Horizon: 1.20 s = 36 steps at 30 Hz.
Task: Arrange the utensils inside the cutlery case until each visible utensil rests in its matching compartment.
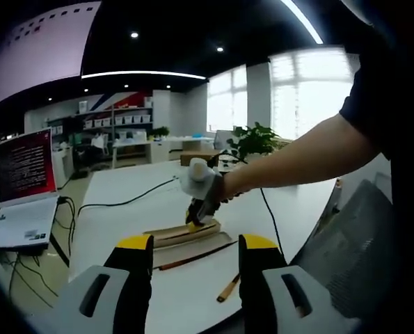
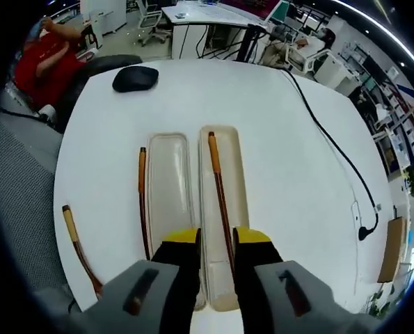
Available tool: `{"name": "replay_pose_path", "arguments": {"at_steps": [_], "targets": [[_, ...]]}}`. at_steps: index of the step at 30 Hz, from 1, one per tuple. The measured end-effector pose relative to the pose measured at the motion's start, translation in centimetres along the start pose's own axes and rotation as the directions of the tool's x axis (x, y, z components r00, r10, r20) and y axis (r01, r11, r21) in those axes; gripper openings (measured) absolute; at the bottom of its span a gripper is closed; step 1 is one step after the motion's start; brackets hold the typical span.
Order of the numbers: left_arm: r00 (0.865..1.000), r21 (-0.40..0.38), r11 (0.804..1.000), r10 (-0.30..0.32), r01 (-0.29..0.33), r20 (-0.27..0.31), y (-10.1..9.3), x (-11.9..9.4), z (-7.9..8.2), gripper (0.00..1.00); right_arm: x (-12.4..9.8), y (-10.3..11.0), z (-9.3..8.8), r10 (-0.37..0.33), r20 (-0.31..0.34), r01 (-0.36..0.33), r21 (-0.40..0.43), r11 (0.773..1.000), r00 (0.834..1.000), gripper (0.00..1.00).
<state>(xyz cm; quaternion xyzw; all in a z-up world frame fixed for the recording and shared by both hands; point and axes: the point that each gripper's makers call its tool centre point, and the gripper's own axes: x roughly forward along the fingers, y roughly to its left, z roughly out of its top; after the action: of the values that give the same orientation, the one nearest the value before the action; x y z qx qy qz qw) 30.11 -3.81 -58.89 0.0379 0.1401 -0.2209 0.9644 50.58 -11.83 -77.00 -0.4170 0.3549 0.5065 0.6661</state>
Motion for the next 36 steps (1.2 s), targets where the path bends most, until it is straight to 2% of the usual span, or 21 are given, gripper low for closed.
{"name": "replay_pose_path", "arguments": {"at_steps": [24, 36], "targets": [[0.999, 0.025, 0.999, -0.026, 0.027, -0.035, -0.4, 0.1, -0.5, 0.5, -0.6, 3.4, -0.7, 0.033, 0.033, -0.033, 0.003, 0.999, 0.999, 0.16], [0.999, 0.023, 0.999, -0.027, 0.028, -0.033, -0.4, 0.4, -0.7, 0.5, -0.1, 6.5, -1.1, 0.083, 0.04, -0.083, -0.002, 0.997, 0.996, 0.16]]}}
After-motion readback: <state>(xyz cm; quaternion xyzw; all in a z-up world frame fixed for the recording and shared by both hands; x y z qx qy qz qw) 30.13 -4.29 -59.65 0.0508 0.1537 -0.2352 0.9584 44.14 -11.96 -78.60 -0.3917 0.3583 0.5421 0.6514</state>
